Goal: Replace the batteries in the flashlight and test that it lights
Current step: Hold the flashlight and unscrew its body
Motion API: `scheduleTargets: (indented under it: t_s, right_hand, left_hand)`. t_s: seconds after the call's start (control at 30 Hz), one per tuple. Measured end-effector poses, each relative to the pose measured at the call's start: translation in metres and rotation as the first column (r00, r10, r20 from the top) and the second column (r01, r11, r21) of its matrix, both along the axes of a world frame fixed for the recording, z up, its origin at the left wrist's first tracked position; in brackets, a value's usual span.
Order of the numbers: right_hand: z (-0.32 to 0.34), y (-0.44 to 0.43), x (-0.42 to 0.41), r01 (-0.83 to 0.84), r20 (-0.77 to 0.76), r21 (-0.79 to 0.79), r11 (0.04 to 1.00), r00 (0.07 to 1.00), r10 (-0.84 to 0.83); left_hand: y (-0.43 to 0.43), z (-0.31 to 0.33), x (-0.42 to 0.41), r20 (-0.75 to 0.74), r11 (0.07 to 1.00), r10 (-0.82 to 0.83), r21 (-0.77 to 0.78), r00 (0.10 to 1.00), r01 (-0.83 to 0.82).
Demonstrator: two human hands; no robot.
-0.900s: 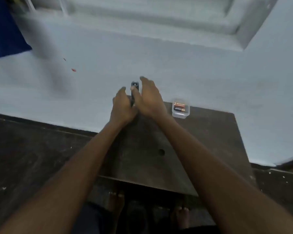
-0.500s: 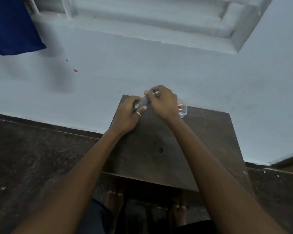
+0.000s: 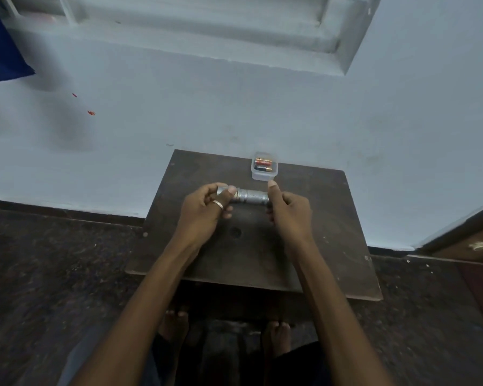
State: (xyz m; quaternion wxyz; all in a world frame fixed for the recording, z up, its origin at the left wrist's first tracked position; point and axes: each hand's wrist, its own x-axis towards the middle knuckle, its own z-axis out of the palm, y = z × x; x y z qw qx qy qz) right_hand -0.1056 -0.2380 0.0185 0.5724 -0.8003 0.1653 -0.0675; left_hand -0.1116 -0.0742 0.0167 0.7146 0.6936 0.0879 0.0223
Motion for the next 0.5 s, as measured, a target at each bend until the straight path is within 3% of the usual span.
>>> scheduleTargets:
  t_s: [0.33, 0.43, 0.5]
  right_hand:
    - [-0.011, 0.003, 0.026, 0.028, 0.106, -0.011, 1.000, 0.994, -0.026]
    - [-0.008, 0.005, 0.023, -0.011, 0.153, -0.103, 0.995, 0.988, 0.027]
    - [-0.005, 0.004, 0.018, -0.085, 0.162, -0.058, 0.995, 0.982, 0.094]
  left_hand:
    - [-0.005, -0.005, 0.025, -0.053, 0.999, 0.039, -0.030, 0.998, -0.040]
    - [-0.004, -0.006, 0.026, -0.102, 0.994, 0.063, -0.085, 0.993, -0.072]
    - [-0.002, -0.006, 0.027, -0.131, 0.988, 0.079, -0.123, 0.988, -0.096]
